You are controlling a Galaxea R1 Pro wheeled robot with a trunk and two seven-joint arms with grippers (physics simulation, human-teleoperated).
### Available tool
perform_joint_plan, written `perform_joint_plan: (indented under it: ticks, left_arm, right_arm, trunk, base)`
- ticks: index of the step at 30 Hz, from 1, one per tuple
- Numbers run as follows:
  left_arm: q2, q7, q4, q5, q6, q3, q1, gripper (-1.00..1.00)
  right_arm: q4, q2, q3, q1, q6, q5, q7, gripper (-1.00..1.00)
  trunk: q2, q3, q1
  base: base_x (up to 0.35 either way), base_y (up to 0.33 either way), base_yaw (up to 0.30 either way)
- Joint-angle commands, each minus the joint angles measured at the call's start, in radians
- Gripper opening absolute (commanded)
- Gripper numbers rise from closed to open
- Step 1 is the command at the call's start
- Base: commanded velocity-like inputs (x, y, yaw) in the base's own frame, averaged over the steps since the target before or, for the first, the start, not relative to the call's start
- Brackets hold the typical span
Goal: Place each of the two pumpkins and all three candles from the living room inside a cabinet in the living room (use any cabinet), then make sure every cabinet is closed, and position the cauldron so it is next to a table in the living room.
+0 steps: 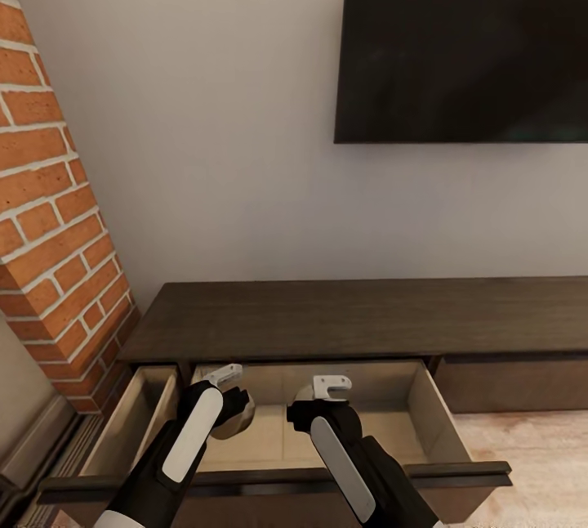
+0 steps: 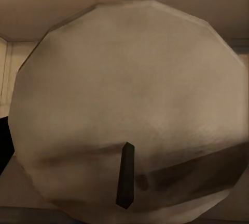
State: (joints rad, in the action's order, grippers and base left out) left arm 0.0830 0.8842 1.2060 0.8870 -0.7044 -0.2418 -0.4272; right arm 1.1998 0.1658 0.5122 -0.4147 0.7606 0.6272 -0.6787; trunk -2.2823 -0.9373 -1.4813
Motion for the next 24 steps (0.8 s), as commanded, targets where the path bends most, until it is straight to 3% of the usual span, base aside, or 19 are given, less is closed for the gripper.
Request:
perform_joint_plan:
  ticks: [1,24]
  left_arm:
    - [0.000,0.007,0.001,0.006,-0.002,-0.001,-0.001,-1.00]
    - [0.000,0.007,0.002,0.006,-0.002,-0.001,-0.001,-1.00]
  right_arm:
    - [0.000,0.000,0.002,-0.001,-0.001,0.011,-0.012,-1.00]
    - [0.000,0.000,0.000,-0.001,0.000,0.011,-0.012,-1.00]
  trunk:
    - [-0.008,-0.004,-0.004]
    - [-0.169,-0.076,-0.092]
  base:
    - [0.000,0.000,0.000]
    - [0.000,0.000,0.000]
